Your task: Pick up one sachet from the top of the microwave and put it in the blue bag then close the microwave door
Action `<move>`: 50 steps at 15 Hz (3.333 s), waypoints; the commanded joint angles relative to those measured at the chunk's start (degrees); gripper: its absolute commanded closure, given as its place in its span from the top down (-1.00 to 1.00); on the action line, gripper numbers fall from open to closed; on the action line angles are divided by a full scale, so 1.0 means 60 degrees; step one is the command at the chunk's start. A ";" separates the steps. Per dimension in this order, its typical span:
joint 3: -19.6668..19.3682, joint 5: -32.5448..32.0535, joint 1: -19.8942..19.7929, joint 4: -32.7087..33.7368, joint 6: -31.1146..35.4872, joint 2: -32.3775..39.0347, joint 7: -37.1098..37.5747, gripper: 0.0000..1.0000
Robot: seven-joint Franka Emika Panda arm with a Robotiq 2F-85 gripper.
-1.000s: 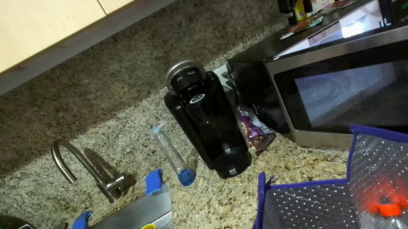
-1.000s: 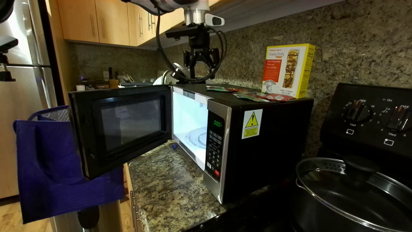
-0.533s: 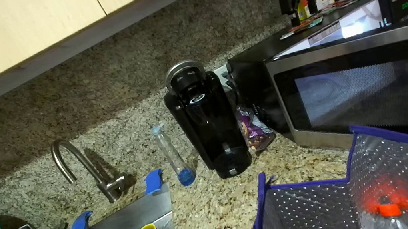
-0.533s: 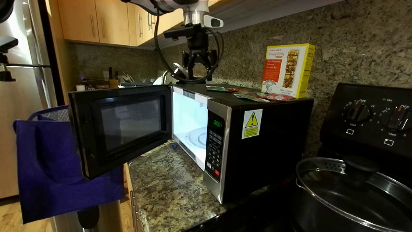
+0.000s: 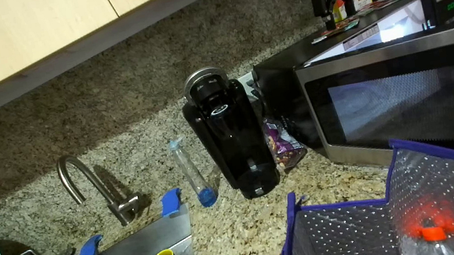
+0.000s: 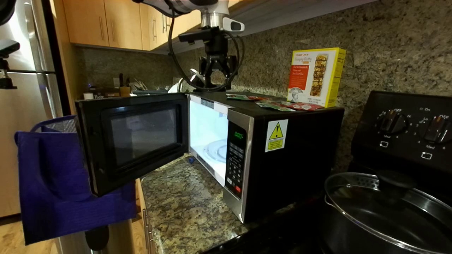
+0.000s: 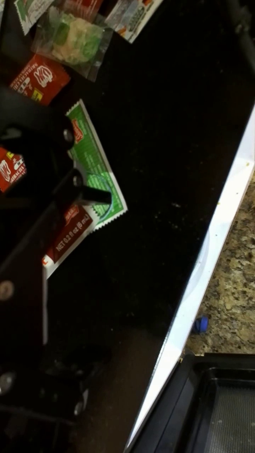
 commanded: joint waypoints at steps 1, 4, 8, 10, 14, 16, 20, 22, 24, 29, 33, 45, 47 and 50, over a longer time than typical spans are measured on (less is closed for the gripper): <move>0.0000 0.0000 0.0000 0.0000 0.0000 0.0000 0.0000 1.00; 0.0000 0.0000 0.0000 0.0000 0.0000 0.0001 0.0000 1.00; 0.0000 0.0000 0.0000 0.0000 0.0000 0.0001 0.0000 1.00; 0.0000 0.0000 0.0000 0.0000 0.0000 0.0001 0.0000 1.00; 0.0000 0.0000 0.0000 0.0000 0.0000 0.0001 0.0000 1.00; -0.0022 0.0028 -0.0019 0.0027 0.0194 0.0119 0.0132 1.00; -0.0132 -0.0010 -0.0021 0.0003 0.0932 0.0409 0.0261 1.00; -0.0209 -0.0012 -0.0017 0.0031 0.1466 0.0588 0.0373 1.00; -0.0245 0.0049 -0.0030 0.0047 0.1833 0.0691 0.0553 1.00; -0.0405 0.0043 -0.0045 0.0108 0.2574 0.0836 0.1227 1.00; -0.0464 0.0144 -0.0301 0.0450 0.2645 0.1248 0.1221 1.00; 0.0051 0.1079 -0.0965 0.0591 0.2333 0.1542 0.0762 -0.72; 0.0146 0.1062 -0.0957 0.0493 0.2216 0.1447 0.0479 -0.84; 0.0303 0.1037 -0.0898 0.0355 0.1977 0.1194 -0.0084 -0.92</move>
